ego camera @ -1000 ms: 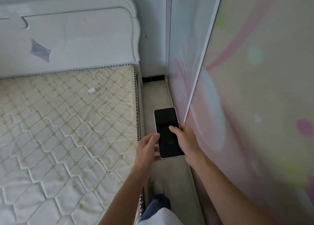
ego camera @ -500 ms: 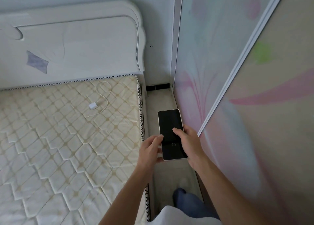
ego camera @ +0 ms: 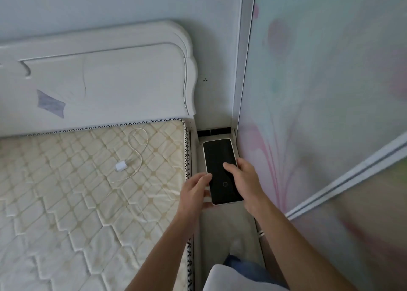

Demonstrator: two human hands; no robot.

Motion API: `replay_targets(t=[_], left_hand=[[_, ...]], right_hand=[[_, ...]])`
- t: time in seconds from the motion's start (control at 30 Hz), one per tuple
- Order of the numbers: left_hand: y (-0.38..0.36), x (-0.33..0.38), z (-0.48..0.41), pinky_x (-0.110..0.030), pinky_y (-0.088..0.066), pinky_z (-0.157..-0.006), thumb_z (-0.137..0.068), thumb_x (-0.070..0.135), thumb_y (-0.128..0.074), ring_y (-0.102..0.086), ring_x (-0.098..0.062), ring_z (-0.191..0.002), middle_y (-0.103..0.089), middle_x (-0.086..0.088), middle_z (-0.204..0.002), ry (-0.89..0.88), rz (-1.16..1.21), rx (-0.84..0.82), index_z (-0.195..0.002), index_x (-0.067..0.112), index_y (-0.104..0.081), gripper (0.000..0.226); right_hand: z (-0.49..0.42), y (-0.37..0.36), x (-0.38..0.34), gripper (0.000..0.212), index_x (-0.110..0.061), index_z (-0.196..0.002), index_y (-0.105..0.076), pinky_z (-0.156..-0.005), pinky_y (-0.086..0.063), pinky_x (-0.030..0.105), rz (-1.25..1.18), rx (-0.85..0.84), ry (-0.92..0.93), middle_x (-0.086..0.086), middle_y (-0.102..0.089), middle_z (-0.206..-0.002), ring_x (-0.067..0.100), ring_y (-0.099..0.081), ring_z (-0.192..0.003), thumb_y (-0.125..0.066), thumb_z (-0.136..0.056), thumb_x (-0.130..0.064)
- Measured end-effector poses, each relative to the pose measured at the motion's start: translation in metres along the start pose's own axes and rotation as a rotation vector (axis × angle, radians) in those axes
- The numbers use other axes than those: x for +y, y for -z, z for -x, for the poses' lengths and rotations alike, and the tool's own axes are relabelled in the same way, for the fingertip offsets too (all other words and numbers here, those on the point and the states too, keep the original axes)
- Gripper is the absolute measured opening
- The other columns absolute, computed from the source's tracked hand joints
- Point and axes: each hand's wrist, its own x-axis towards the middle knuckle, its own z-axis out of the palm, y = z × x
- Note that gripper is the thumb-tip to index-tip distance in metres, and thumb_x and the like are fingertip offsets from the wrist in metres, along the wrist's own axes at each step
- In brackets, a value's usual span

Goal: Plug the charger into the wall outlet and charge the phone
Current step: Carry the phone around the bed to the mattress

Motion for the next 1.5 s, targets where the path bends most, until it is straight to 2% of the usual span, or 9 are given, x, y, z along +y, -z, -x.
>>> replay_targets(t=[0.33, 0.47, 0.7, 0.87, 0.97, 1.07, 1.13, 1.23, 1.5], left_hand=[[-0.028, 0.061, -0.102, -0.031, -0.055, -0.053, -0.096, 0.02, -0.054, -0.065, -0.014, -0.065, -0.064, -0.007, -0.088, -0.004, 0.06, 0.02, -0.095, 0.011, -0.07, 0.019], [-0.031, 0.078, -0.141, -0.035, -0.055, -0.06, -0.096, 0.02, -0.055, -0.067, -0.014, -0.064, -0.066, -0.004, -0.082, 0.009, 0.083, 0.01, -0.093, 0.012, -0.07, 0.017], [-0.033, 0.111, -0.235, -0.033, -0.055, -0.056, -0.096, 0.02, -0.055, -0.066, -0.015, -0.064, -0.065, -0.002, -0.076, 0.031, 0.079, -0.017, -0.085, 0.015, -0.07, 0.02], [-0.018, 0.149, -0.322, -0.039, -0.056, -0.062, -0.095, 0.022, -0.055, -0.067, -0.019, -0.069, -0.067, -0.008, -0.082, 0.043, 0.061, -0.026, -0.086, 0.014, -0.072, 0.021], [-0.008, 0.178, -0.367, -0.044, -0.056, -0.068, -0.096, 0.02, -0.054, -0.067, -0.018, -0.065, -0.068, -0.003, -0.073, 0.051, 0.073, -0.009, -0.087, 0.012, -0.071, 0.021], [0.006, 0.204, -0.403, -0.052, -0.055, -0.075, -0.097, 0.018, -0.053, -0.067, -0.016, -0.062, -0.069, 0.001, -0.065, 0.043, 0.09, -0.023, -0.089, 0.009, -0.071, 0.021], [0.016, 0.217, -0.425, -0.049, -0.057, -0.071, -0.097, 0.019, -0.054, -0.066, -0.014, -0.06, -0.069, 0.001, -0.065, 0.034, 0.076, -0.01, -0.091, 0.008, -0.071, 0.021], [0.032, 0.229, -0.45, -0.034, -0.055, -0.058, -0.096, 0.02, -0.054, -0.063, -0.011, -0.057, -0.064, 0.005, -0.061, 0.041, 0.07, 0.021, -0.096, 0.004, -0.069, 0.022], [0.073, 0.239, -0.492, -0.031, -0.056, -0.056, -0.096, 0.018, -0.054, -0.064, -0.015, -0.063, -0.067, 0.0, -0.069, 0.069, 0.192, 0.19, -0.084, 0.013, -0.07, 0.021]], right_hand=[[-0.112, 0.0, -0.061, 0.008, -0.016, -0.088, -0.067, -0.072, -0.057, 0.04, 0.022, 0.019, 0.053, 0.007, -0.072, -0.083, 0.024, -0.069, -0.076, -0.06, -0.093, -0.016], [-0.149, -0.004, -0.075, 0.009, -0.018, -0.088, -0.066, -0.068, -0.055, 0.034, 0.035, 0.022, 0.042, 0.006, -0.072, -0.083, 0.023, -0.069, -0.076, -0.06, -0.094, -0.018], [-0.239, -0.019, -0.098, 0.009, -0.014, -0.096, -0.066, -0.061, -0.058, 0.032, 0.04, 0.057, 0.002, 0.013, -0.073, -0.092, 0.023, -0.072, -0.076, -0.06, -0.094, -0.021], [-0.322, -0.048, -0.13, 0.01, -0.015, -0.096, -0.066, -0.073, -0.061, 0.044, 0.059, 0.052, -0.02, 0.017, -0.073, -0.096, 0.029, -0.073, -0.083, -0.061, -0.094, -0.023], [-0.367, -0.07, -0.152, 0.01, -0.016, -0.097, -0.066, -0.083, -0.059, 0.052, 0.088, 0.041, -0.01, 0.015, -0.073, -0.095, 0.03, -0.072, -0.087, -0.06, -0.094, -0.024], [-0.406, -0.092, -0.17, 0.009, -0.018, -0.095, -0.067, -0.084, -0.058, 0.055, 0.087, 0.037, 0.0, 0.011, -0.074, -0.093, 0.03, -0.072, -0.087, -0.061, -0.093, -0.025], [-0.428, -0.107, -0.178, 0.009, -0.02, -0.094, -0.067, -0.084, -0.058, 0.056, 0.093, 0.033, 0.001, 0.01, -0.075, -0.092, 0.03, -0.073, -0.087, -0.062, -0.092, -0.026], [-0.453, -0.128, -0.184, 0.009, -0.017, -0.096, -0.066, -0.084, -0.058, 0.055, 0.068, 0.002, -0.027, 0.012, -0.074, -0.094, 0.031, -0.072, -0.088, -0.061, -0.093, -0.025], [-0.516, -0.19, -0.187, 0.009, -0.015, -0.095, -0.068, -0.072, -0.058, 0.041, 0.148, -0.154, -0.064, 0.008, -0.075, -0.087, 0.025, -0.073, -0.079, -0.062, -0.092, -0.021]])
